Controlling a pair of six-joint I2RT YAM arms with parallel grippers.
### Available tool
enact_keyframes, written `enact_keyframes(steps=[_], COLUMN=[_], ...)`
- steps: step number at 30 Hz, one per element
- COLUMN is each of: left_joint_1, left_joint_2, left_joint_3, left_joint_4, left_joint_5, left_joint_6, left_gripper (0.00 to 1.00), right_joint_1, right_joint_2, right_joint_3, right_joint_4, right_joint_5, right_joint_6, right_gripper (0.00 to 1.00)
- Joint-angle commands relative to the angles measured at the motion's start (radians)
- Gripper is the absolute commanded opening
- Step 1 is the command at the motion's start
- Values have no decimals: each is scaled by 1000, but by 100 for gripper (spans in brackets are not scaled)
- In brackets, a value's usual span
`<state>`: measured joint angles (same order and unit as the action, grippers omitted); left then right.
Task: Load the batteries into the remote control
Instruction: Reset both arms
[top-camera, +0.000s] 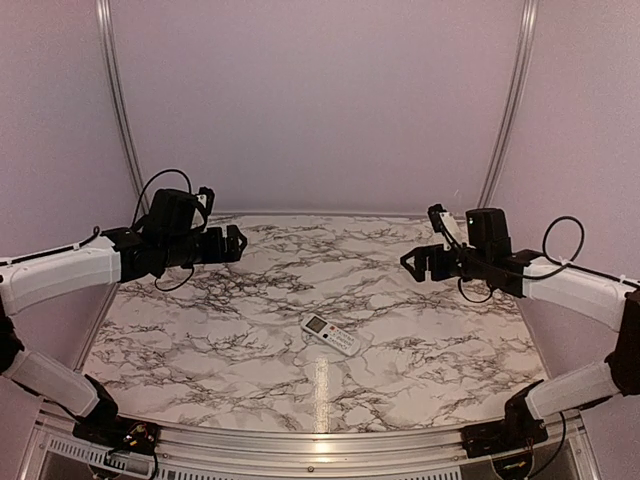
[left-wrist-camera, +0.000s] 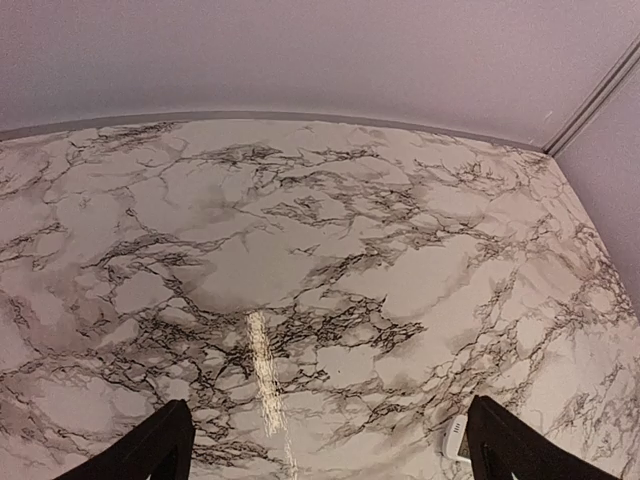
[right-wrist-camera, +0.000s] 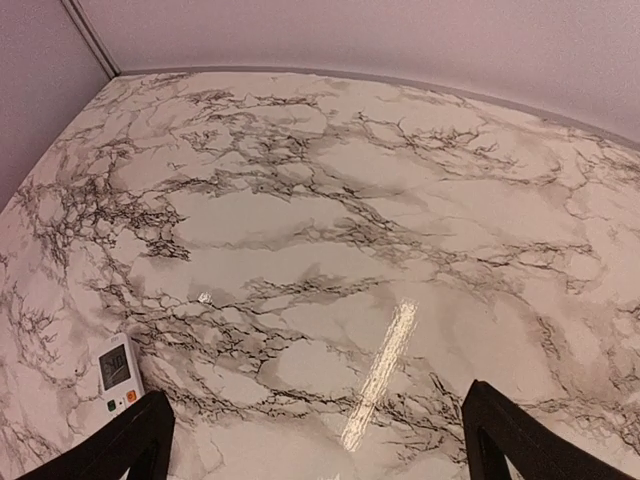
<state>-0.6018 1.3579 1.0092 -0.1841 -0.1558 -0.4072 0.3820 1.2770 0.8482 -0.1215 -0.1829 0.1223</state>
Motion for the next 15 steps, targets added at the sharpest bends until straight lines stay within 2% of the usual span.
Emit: enact_keyframes(steps=[1,6,15], left_joint_1=[2,2,2], left_joint_2=[39,65,52], left_joint_3=[-84,-168,-220], left_joint_4=[71,132,174], left_joint_5=[43,54,37], left_joint_6=[-51,-81,-87], left_gripper=[99,99,99], right_joint_1=[-20,-20,-20], right_joint_2=[-8,-4,-5], right_joint_3=[-113,-237,-247], right_joint_4=[158,293,329], right_joint_5=[-99,-162,-203], right_joint_6=[72,119,108], right_gripper=[99,99,99])
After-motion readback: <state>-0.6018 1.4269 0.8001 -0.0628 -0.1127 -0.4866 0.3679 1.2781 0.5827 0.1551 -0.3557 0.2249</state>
